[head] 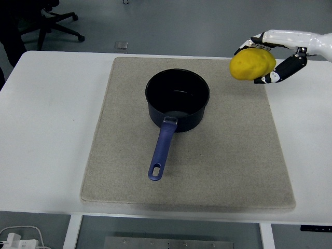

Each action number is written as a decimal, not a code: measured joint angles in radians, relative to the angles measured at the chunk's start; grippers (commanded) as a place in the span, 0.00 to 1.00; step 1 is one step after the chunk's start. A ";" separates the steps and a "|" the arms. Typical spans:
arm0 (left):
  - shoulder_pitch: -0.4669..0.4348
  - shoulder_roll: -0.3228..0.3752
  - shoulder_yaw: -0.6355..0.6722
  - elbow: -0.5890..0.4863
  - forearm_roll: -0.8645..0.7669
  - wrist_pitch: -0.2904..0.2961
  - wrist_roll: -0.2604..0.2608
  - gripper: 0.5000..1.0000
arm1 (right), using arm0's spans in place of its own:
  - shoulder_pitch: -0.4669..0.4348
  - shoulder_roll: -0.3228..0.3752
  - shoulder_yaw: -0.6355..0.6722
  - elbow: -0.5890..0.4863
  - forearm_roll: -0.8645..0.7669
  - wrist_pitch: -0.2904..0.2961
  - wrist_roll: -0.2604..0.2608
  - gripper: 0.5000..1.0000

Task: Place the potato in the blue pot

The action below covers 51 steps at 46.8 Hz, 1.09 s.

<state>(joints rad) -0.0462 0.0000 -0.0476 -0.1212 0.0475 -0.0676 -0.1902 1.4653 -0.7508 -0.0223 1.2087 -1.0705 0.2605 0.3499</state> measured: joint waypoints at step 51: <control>0.000 0.000 0.000 0.000 0.000 0.000 0.000 0.99 | -0.021 0.548 -0.054 -0.407 -0.011 0.029 -0.001 0.00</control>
<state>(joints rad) -0.0460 0.0000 -0.0476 -0.1212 0.0476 -0.0675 -0.1902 1.4444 -0.2028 -0.0758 0.8020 -1.0811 0.2898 0.3485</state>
